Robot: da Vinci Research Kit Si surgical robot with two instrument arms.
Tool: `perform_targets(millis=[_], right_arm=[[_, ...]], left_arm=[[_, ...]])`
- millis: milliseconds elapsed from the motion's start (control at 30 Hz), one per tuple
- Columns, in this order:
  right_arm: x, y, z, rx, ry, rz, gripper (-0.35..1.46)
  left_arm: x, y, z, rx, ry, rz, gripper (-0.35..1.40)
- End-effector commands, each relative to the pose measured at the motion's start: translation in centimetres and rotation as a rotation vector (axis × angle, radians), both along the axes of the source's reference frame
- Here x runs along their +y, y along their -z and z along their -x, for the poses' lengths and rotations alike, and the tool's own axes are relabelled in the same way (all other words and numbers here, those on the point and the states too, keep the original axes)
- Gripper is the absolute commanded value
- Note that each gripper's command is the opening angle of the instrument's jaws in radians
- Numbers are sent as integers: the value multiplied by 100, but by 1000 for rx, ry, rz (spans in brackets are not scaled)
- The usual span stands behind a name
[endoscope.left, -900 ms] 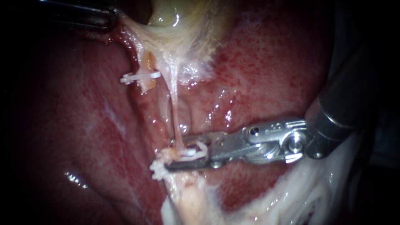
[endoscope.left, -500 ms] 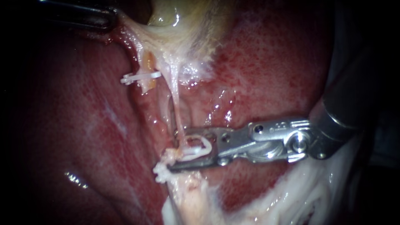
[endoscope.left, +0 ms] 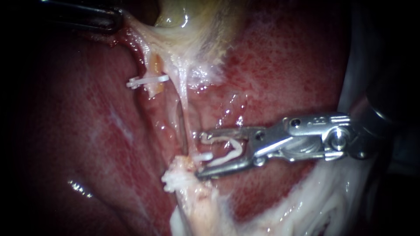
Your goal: Clipping second clip right tube
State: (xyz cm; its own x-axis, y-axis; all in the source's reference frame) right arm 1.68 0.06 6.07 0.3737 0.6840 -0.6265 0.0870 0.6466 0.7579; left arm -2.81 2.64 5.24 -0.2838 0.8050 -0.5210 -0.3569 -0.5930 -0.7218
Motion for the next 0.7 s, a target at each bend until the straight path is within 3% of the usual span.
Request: perform_targets(millis=[33,400,700], right_arm=[[-1,-3,-1,-2,1,-5,50],[0,-35,-10,-33,-30,-42,50],[3,-41,-22,-36,-22,-64,50]], left_arm=[[0,-1,0,0,0,0,-35],[0,0,0,0,0,0,-35],[0,-1,0,0,0,0,-35]])
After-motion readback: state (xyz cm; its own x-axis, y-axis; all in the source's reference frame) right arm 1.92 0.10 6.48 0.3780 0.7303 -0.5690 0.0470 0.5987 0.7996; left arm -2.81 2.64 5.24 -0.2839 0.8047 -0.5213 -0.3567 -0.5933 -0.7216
